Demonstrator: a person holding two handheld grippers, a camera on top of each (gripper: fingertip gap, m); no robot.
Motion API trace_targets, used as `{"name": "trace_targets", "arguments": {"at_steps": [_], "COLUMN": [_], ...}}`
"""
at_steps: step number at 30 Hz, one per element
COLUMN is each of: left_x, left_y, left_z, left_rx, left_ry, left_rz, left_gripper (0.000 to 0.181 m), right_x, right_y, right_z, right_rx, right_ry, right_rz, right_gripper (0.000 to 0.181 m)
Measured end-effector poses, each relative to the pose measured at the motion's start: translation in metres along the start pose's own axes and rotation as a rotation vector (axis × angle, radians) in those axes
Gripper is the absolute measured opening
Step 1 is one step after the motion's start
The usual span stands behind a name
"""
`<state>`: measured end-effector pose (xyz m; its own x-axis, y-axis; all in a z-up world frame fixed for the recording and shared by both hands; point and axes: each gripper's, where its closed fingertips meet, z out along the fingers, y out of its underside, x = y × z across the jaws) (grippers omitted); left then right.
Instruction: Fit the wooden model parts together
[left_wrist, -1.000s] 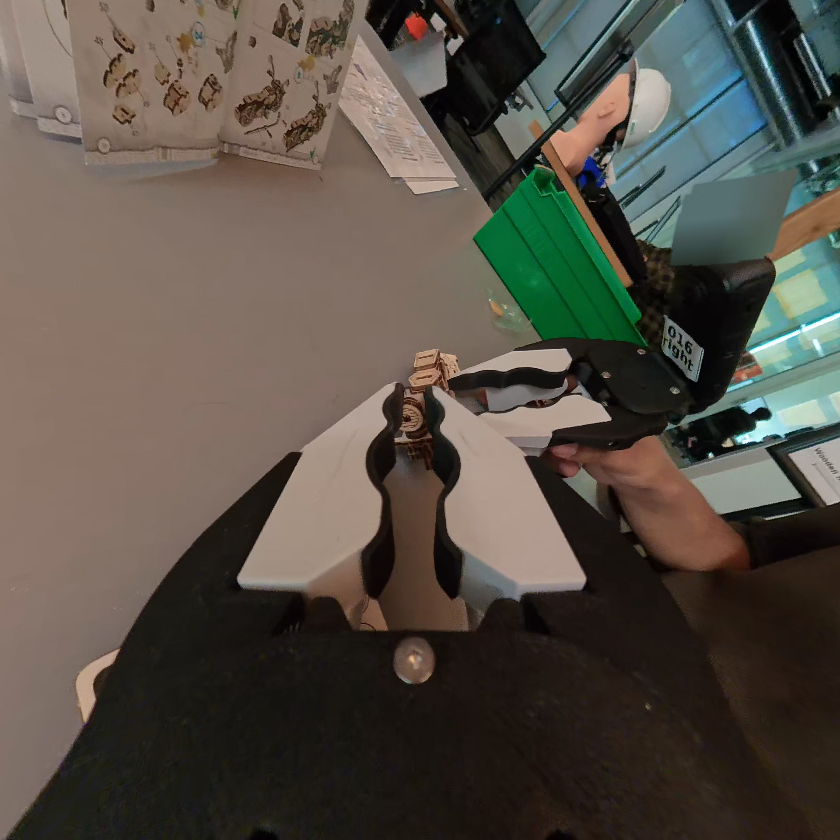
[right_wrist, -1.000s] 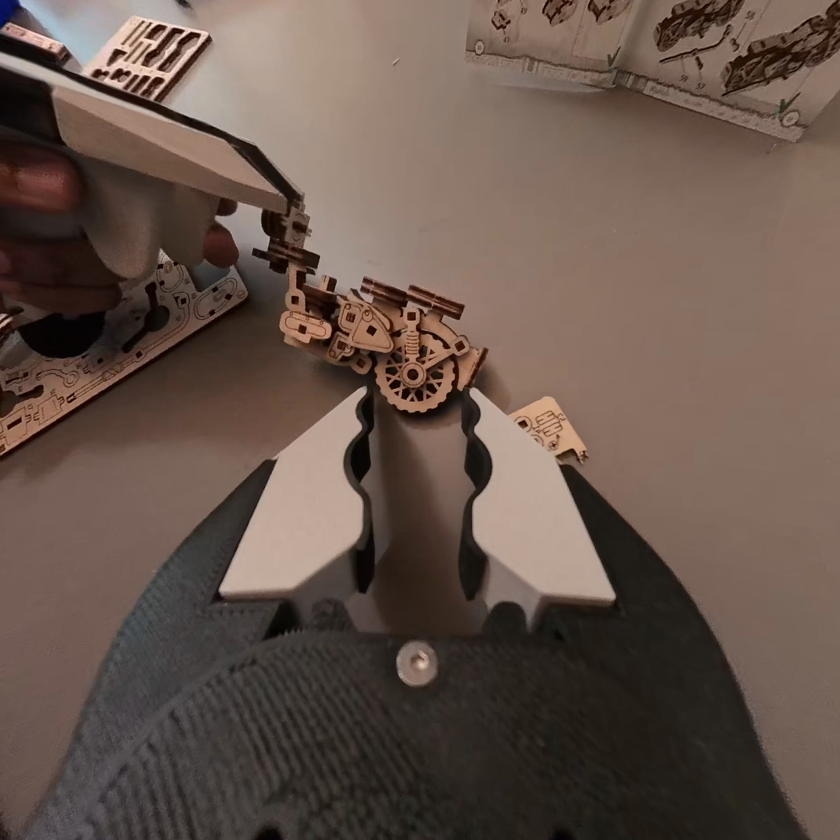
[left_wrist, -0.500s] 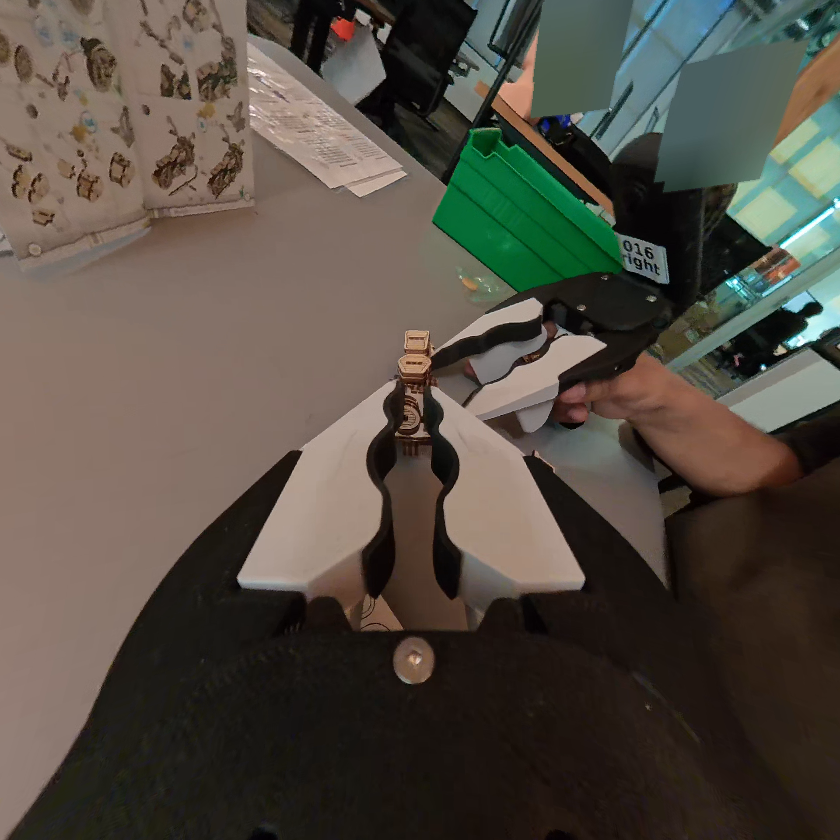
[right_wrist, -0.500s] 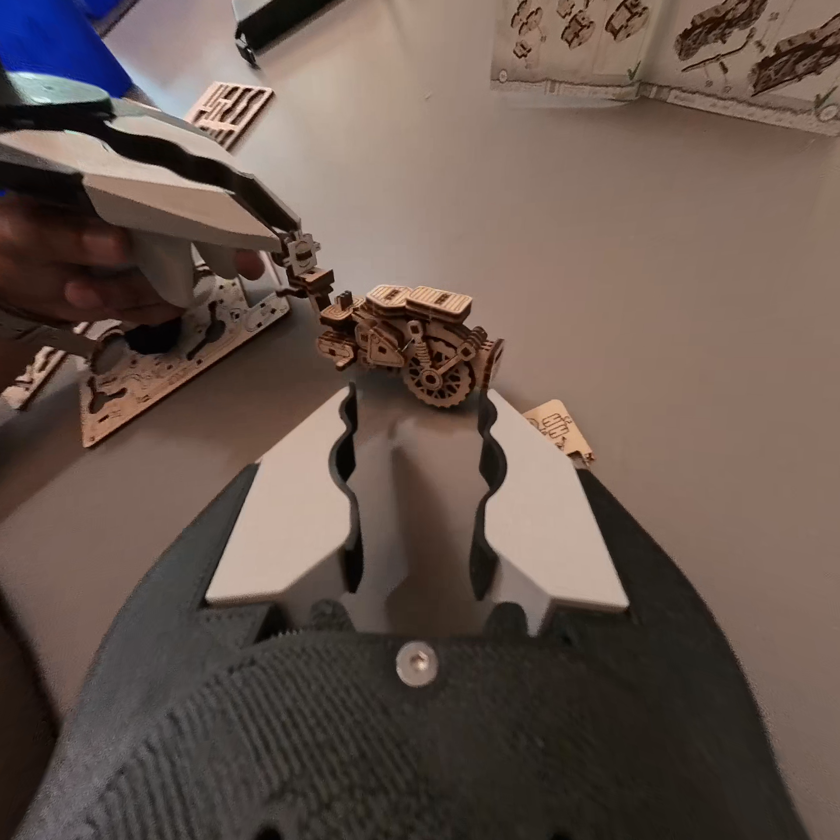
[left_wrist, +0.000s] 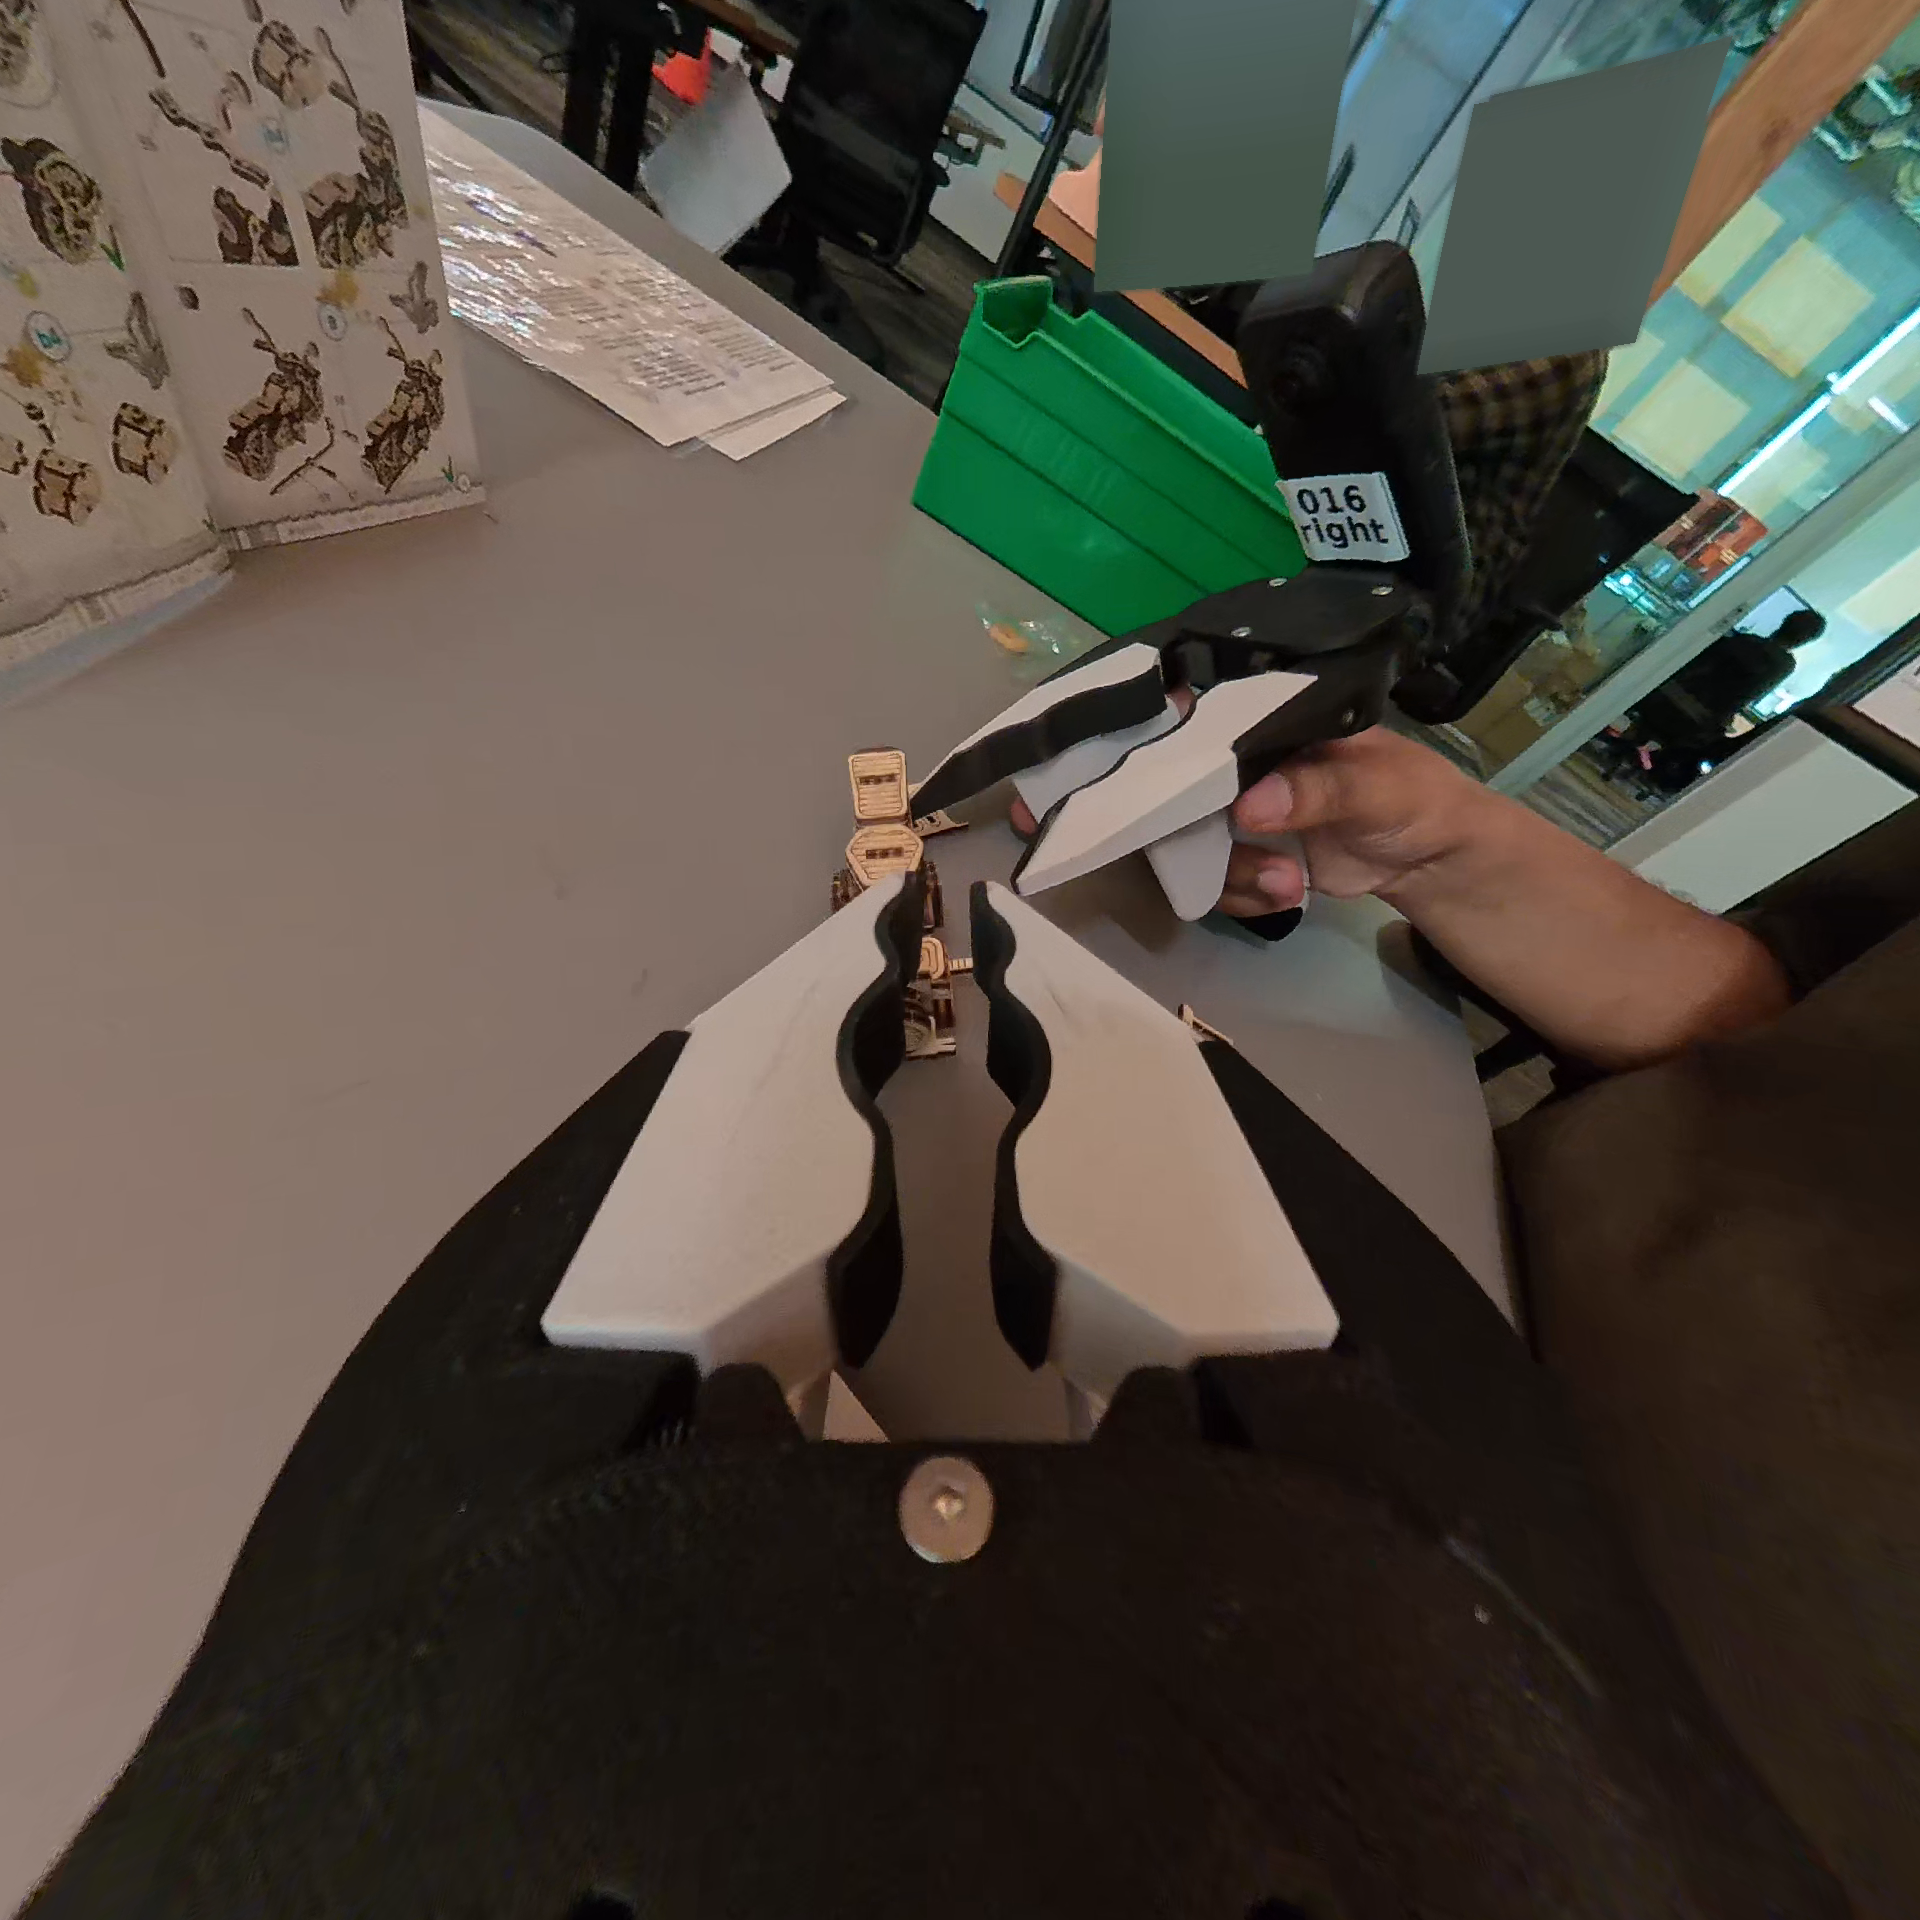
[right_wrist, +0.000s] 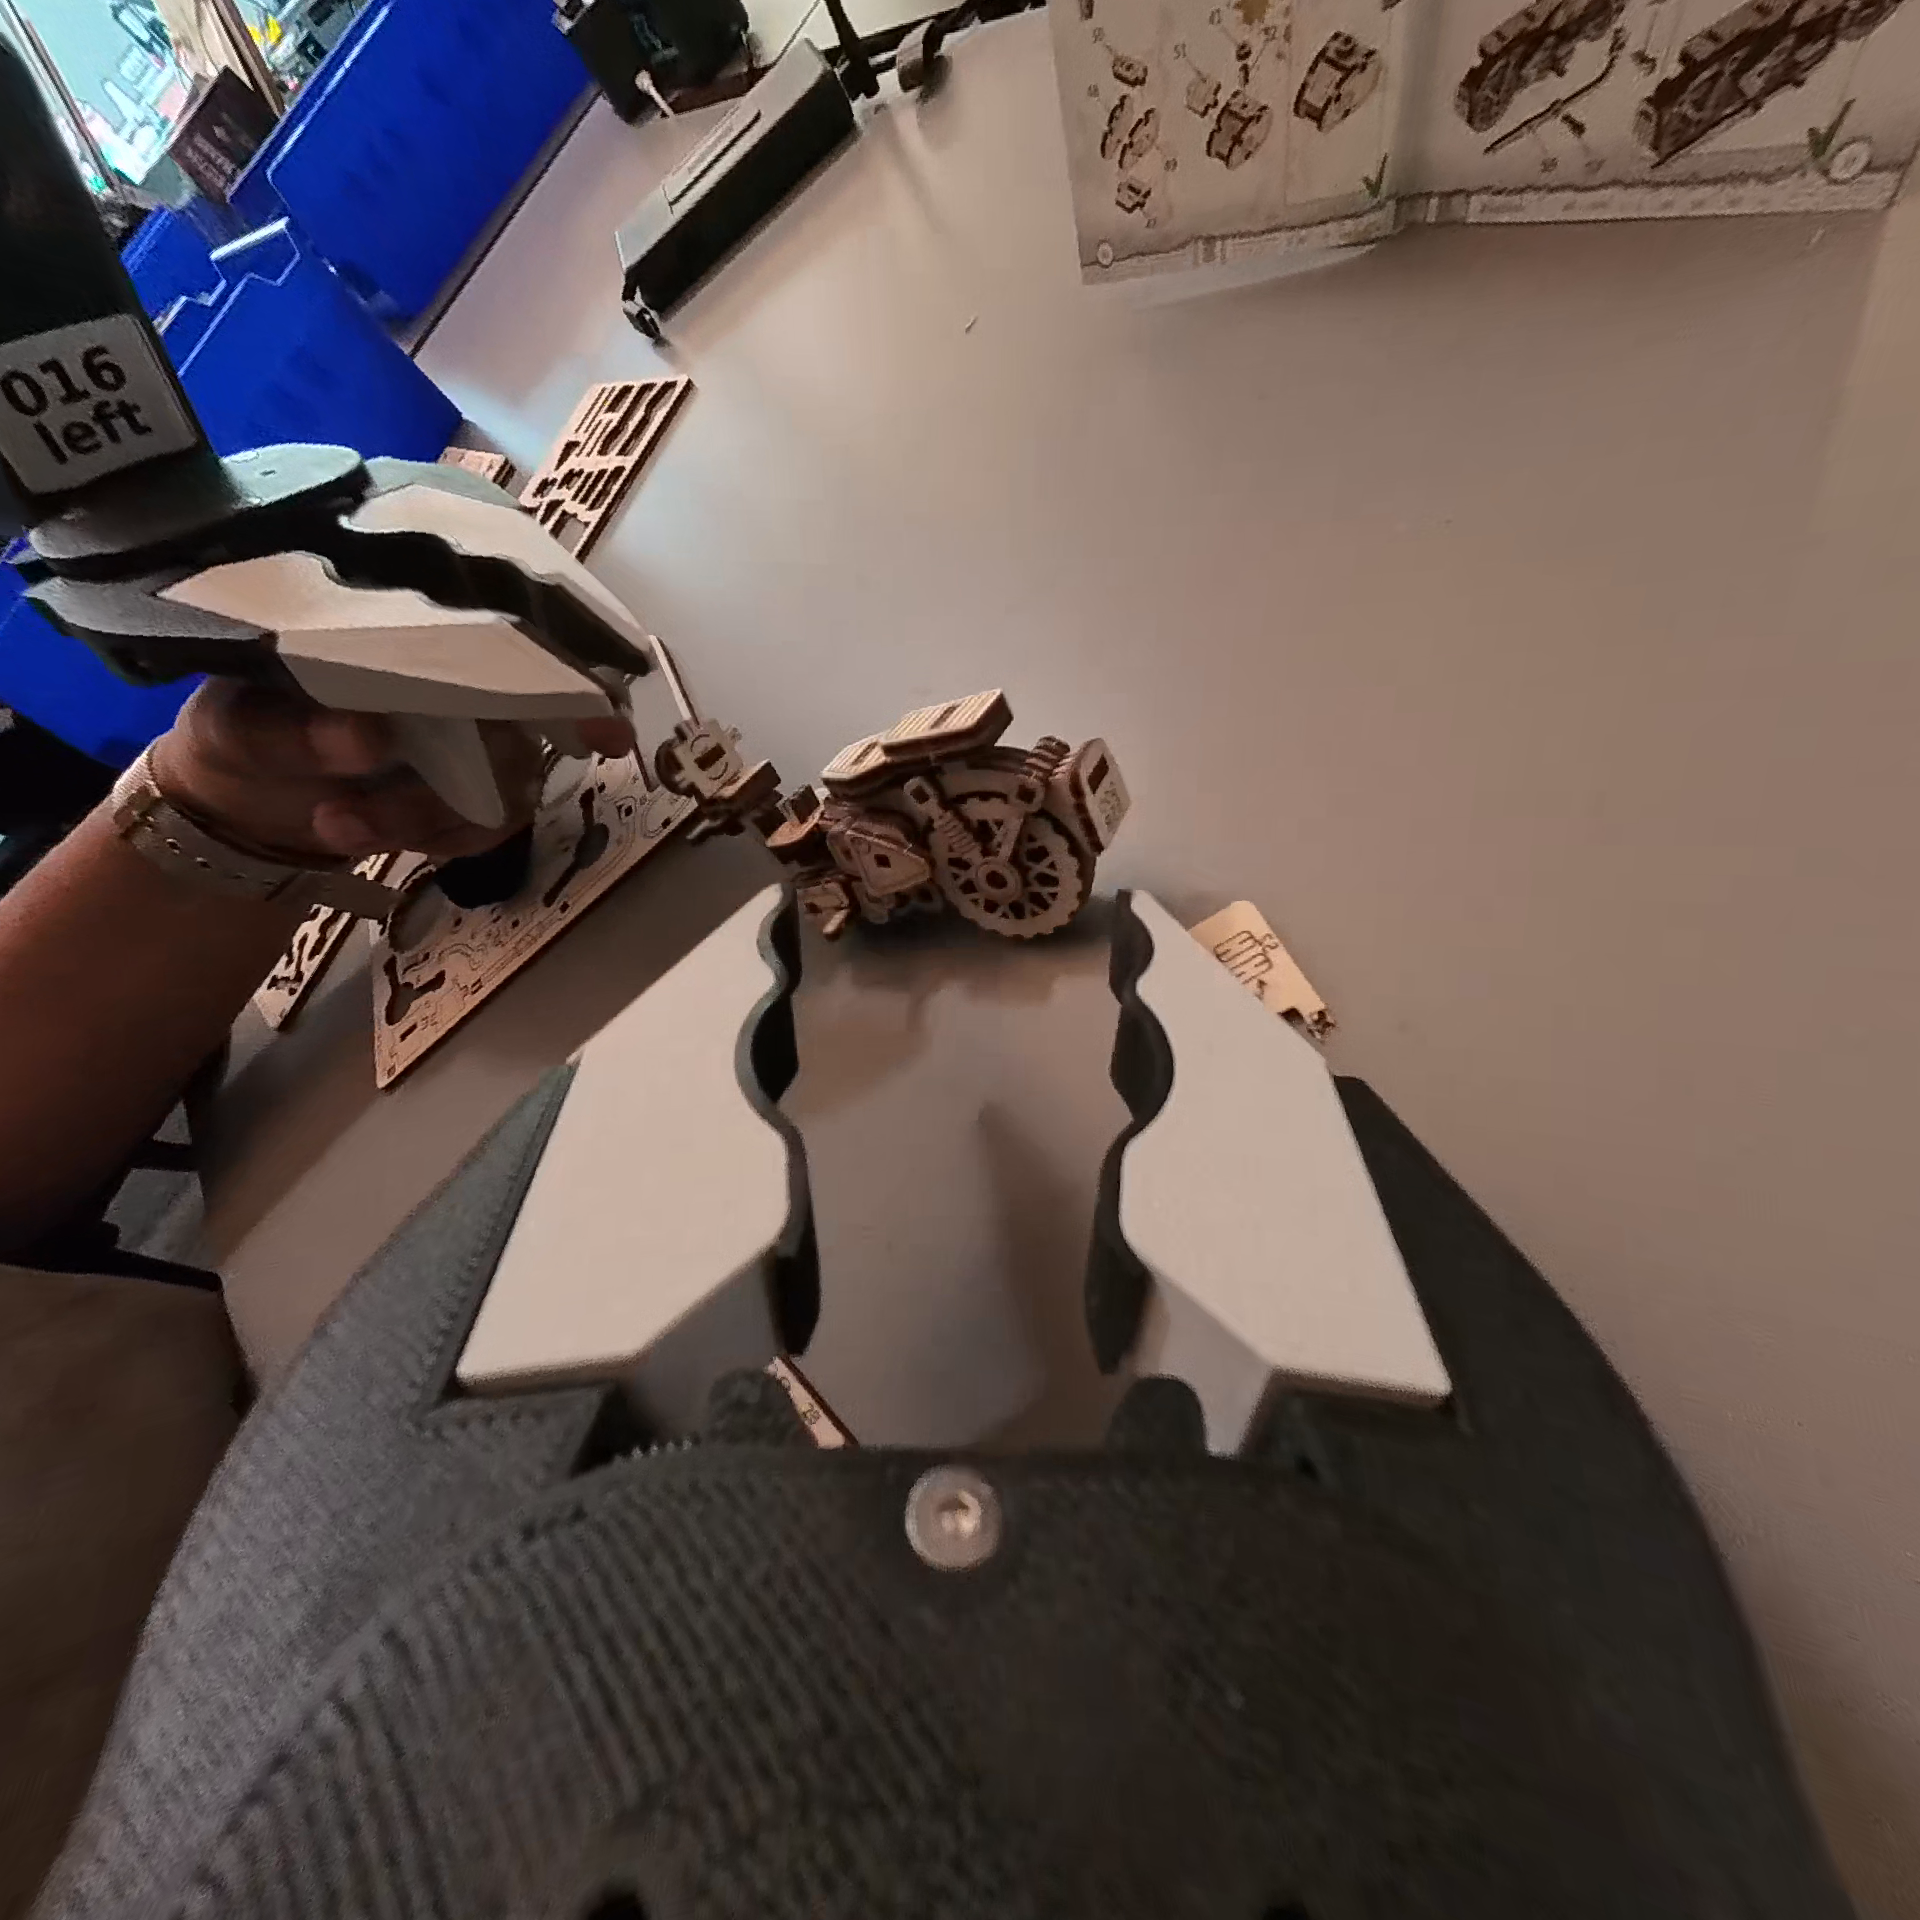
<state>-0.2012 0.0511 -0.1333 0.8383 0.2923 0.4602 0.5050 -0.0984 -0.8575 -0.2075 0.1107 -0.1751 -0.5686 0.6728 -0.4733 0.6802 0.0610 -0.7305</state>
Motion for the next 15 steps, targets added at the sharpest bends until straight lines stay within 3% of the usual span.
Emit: {"name": "trace_targets", "arguments": {"at_steps": [7, 12, 15], "left_x": [-0.008, -0.018, -0.018], "left_y": [0.004, 0.029, 0.029], "left_z": [0.002, 0.003, 0.003], "left_rx": [-0.045, -0.193, -0.194], "left_ry": [-0.06, -0.145, -0.153], "left_rz": [-0.026, -0.015, -0.016], "left_gripper": [0.041, 0.044, 0.038], "right_x": [-0.001, -0.001, -0.002], "right_y": [-0.003, -0.015, -0.025], "right_z": [0.0, -0.006, -0.011], "right_rx": [0.019, 0.092, 0.152], "right_ry": [0.013, 0.013, -0.005], "right_rz": [-0.013, -0.01, 0.013], "right_gripper": [0.059, 0.058, 0.057]}}
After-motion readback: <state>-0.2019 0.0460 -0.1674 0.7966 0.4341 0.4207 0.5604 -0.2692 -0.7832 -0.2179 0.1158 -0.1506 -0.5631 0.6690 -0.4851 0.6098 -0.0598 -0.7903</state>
